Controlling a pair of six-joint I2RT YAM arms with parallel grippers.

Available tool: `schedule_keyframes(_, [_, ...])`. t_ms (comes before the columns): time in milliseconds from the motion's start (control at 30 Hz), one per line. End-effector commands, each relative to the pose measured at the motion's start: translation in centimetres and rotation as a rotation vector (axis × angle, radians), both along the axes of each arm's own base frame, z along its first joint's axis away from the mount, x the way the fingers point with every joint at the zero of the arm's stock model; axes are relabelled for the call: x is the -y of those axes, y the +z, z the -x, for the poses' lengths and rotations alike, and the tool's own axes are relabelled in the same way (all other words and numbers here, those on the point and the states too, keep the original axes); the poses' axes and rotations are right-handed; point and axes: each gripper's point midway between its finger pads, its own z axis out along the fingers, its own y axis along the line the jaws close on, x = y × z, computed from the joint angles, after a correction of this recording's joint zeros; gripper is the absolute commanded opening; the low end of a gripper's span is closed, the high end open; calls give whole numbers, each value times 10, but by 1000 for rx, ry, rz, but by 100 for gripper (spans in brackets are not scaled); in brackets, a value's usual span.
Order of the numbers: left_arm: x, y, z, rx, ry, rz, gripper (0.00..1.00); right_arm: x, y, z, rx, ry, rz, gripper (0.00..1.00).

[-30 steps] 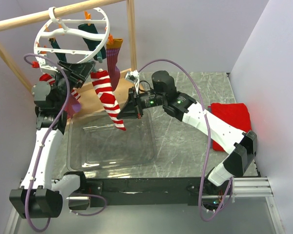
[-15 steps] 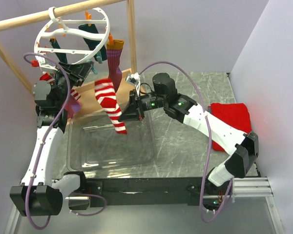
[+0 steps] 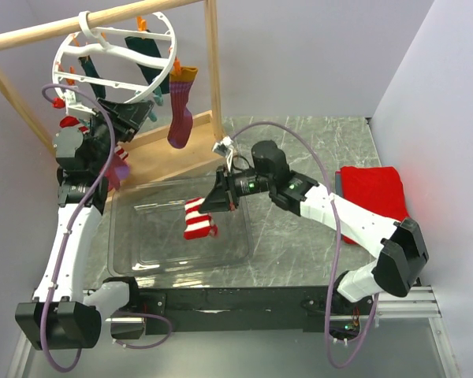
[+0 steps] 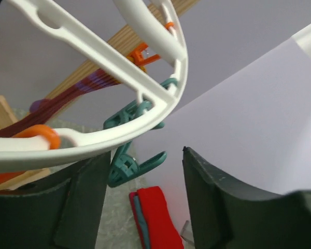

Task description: Remove the socks clipped to the hanger

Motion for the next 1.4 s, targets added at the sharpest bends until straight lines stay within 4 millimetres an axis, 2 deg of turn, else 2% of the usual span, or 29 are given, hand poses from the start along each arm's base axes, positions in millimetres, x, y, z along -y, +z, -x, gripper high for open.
schedule_keyframes(0, [3, 4, 15, 15, -16, -47, 69, 1, 17, 1, -88, -74, -86, 0])
schedule_keyframes(133, [13, -1, 25, -3, -81, -71, 76, 4, 9, 6, -160, -95, -122, 0])
schedule_keyframes(267, [24, -2, 46, 17, -160, -113, 80, 6, 5, 8, -172, -99, -130, 0])
schedule_keyframes(367, [32, -2, 65, 26, -225, -155, 85, 6, -7, 6, -179, -109, -98, 0])
schedule_keyframes(533, [41, -1, 103, 71, -288, -198, 94, 1, -40, 1, -263, -131, -19, 0])
schedule_keyframes(600, [41, -2, 111, 83, -288, -211, 96, 1, -54, 0, -282, -134, 18, 0])
schedule_keyframes(633, [42, 3, 121, 112, -291, -223, 97, 2, -60, 1, -287, -135, 32, 0])
schedule_keyframes(667, [42, -5, 123, 76, -295, -225, 97, 2, -65, 1, -290, -135, 45, 0])
schedule_keyframes(767, [40, -3, 136, 107, -272, -287, 95, 5, -80, 3, -295, -136, 82, 0])
schedule_keyframes(833, [38, -11, 145, 112, -252, -342, 93, 7, -85, 3, -297, -142, 92, 0])
schedule_keyframes(967, [33, -50, 149, 42, -235, -393, 88, 5, -82, 5, -325, -136, 56, 0])
schedule_keyframes(1067, [29, -68, 150, -10, -217, -414, 88, 7, -89, 4, -327, -148, 87, 0])
schedule_keyframes(1100, [29, -70, 151, -9, -215, -422, 88, 12, -102, -1, -298, -191, 154, 0])
schedule_keyframes(1200, [28, -72, 156, -11, -211, -421, 89, 22, -121, -7, -261, -241, 246, 0])
schedule_keyframes(1367, [32, -66, 163, 8, -228, -406, 90, 31, -137, -10, -254, -284, 313, 0])
